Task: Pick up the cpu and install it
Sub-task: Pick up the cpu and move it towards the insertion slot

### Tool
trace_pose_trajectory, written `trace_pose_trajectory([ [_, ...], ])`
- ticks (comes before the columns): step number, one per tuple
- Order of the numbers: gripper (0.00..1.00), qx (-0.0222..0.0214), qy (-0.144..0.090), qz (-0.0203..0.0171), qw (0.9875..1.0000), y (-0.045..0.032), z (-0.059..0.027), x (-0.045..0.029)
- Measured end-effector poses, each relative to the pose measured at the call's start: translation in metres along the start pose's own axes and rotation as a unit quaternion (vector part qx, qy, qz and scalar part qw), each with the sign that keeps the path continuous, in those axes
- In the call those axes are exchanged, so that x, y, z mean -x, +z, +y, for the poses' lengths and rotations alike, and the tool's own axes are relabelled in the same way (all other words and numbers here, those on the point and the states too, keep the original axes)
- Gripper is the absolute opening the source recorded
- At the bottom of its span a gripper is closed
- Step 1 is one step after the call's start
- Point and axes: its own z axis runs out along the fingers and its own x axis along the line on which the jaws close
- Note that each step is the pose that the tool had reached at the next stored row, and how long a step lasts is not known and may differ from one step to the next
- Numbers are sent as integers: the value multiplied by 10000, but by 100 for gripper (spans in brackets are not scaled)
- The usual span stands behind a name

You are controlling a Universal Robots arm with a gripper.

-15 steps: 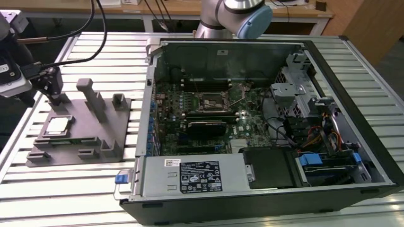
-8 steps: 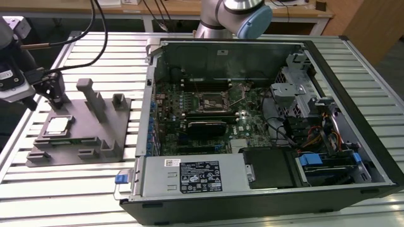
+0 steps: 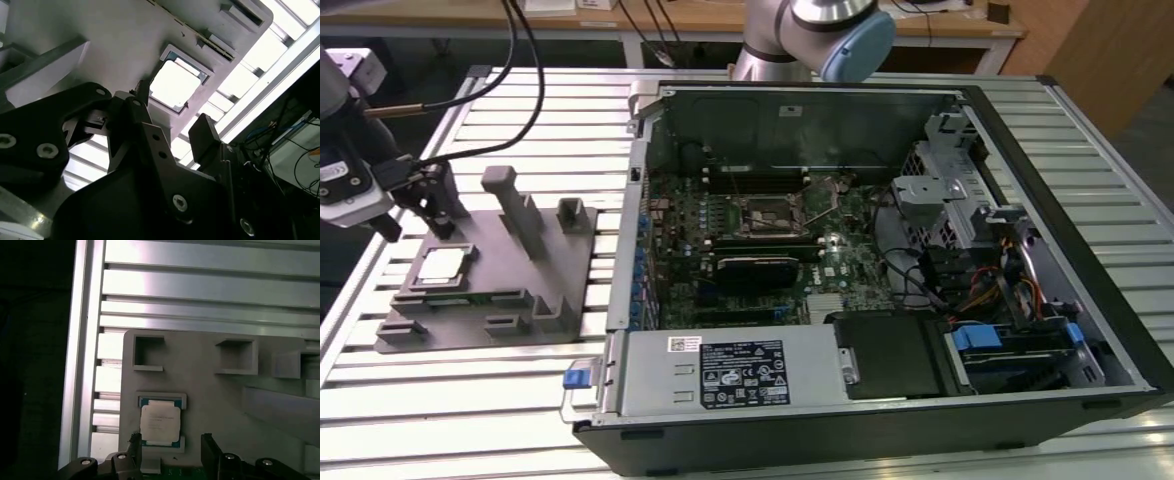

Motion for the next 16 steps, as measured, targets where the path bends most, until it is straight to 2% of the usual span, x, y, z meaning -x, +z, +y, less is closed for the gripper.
trace_pose_trajectory([
  [3, 60, 0, 5, -8, 10000, 55, -3, -23],
  [4, 66, -1, 4, -8, 10000, 73, -5, -26],
  [16, 66, -2, 36, -14, 10000, 288, -14, -43],
])
